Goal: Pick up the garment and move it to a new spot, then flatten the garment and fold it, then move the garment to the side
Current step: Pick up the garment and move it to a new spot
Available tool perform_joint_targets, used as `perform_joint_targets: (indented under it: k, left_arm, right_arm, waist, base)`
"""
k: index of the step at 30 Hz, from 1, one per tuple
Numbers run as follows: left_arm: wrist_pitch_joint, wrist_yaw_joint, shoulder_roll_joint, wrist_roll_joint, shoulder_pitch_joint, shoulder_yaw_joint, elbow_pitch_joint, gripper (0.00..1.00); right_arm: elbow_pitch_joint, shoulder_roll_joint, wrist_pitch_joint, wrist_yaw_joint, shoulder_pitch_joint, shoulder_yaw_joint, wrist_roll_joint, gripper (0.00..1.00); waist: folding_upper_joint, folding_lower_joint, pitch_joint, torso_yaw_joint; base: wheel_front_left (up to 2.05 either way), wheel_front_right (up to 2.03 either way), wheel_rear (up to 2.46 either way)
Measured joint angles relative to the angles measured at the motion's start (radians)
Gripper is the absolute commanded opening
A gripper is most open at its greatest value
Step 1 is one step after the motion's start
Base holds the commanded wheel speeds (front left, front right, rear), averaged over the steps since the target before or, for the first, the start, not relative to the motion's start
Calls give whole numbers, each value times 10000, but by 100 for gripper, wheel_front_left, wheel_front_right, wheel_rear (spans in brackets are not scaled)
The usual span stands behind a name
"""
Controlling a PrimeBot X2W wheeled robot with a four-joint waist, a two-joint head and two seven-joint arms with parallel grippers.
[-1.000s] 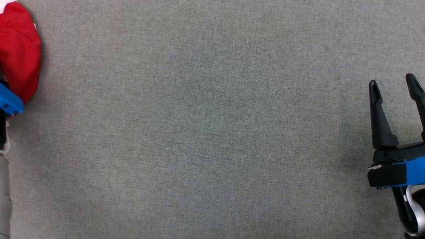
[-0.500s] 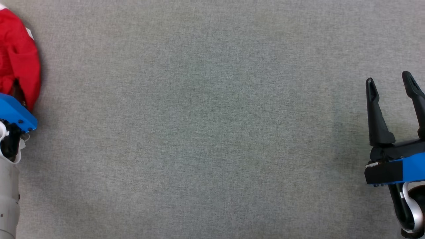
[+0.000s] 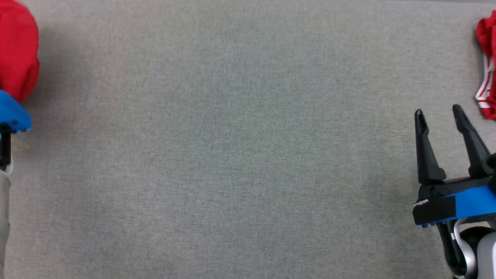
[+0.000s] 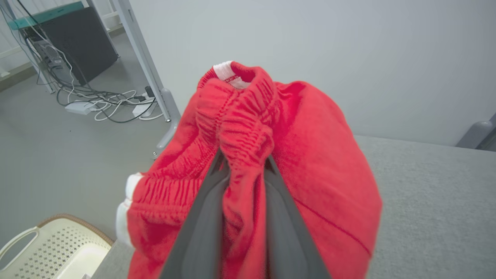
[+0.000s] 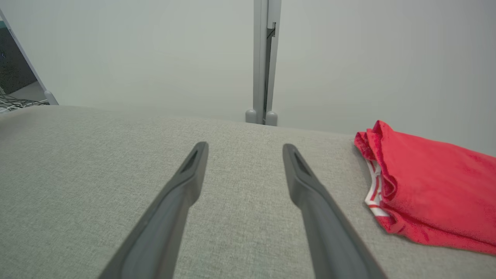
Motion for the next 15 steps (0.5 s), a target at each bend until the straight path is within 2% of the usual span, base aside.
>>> perform_joint_targets:
  k: [8, 15]
  left_arm:
    - [-562, -31, -88, 585, -793, -765, -1442, 0]
    - [-234, -33, -196, 813, -1290, -1354, -3511, 0]
  right_arm:
    - [711, 157, -370, 0, 271, -48, 199, 100]
    - [1289, 259, -729, 0, 442, 198, 439, 100]
  waist:
    - [0, 0, -935, -502]
    - [0, 0, -1383, -1463]
  base:
    - [0, 0, 0]
    - [0, 0, 0]
